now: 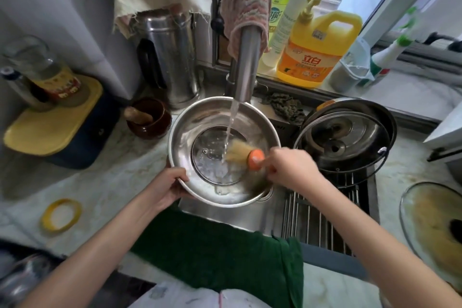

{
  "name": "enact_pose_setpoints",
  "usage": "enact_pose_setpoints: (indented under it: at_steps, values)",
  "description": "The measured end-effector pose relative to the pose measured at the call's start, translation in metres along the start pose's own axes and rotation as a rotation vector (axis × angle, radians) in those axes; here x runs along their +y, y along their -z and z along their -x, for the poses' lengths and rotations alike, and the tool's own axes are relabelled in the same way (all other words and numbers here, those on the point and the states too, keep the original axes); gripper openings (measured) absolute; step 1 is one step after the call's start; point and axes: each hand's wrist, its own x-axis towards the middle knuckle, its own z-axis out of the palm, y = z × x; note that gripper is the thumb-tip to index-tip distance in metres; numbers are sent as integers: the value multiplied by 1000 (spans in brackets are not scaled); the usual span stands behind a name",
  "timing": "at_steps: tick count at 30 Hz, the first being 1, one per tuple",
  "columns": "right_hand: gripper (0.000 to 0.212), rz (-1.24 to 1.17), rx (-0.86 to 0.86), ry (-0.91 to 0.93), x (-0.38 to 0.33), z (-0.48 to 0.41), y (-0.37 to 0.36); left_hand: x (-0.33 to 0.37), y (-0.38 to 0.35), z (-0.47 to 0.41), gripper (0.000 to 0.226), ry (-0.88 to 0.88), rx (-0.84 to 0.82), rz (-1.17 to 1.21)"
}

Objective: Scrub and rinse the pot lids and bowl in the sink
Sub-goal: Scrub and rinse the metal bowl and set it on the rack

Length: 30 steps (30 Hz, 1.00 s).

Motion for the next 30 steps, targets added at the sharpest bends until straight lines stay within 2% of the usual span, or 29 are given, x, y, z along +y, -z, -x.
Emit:
enact_pose_setpoints:
  at_steps: [2,3,5,7,9,11,13,15,17,19,21,23,25,28,30]
  values:
    - [36,-23,77,-96,1,-7,2,-1,-2,1,63,-35,-5,-30]
    - [39,-68,76,-84,-7,-10,1,-1,-3,-1,66,-46,-8,-34]
    - [44,-136,-27,56,-28,-5,-4,0,-4,-2,71,-49,-11,-43]
    - [40,-120,-108,176,-30,7,-2,1,-2,-4,74,-48,-12,-40]
    - [35,-45,-79,122,-10,10,5,-1,3,-4,78,-51,-21,-39]
    - [36,20,-3,-15,9,3,8,-3,5,-3,80,-51,-26,-43]
    - [37,-31,77,-57,4,-4,8,-4,2,-2,79,-69,-32,-55]
    - [42,-168,68,38,-20,-4,5,-2,-3,-3,75,-81,-27,-67]
    - [45,-262,-1,217,-42,5,-1,0,-5,-3,67,-74,-33,-75]
    - [45,-237,73,292,-45,7,-3,1,-3,-2,58,-74,-35,-91]
    - [43,-239,220,221,-37,-5,-2,1,-1,-2,70,-98,-20,-109]
    - [41,-274,282,136,-34,-17,0,1,-2,-3,80,-120,-30,-119]
    - [39,-398,216,154,-39,-23,-6,1,-2,-4,76,-123,-12,-89]
    - [36,-622,-138,343,-46,-15,-18,-1,0,-8,81,-103,15,-70]
    - [35,-583,-346,387,-33,-12,-10,-1,2,-9,88,-100,27,-54]
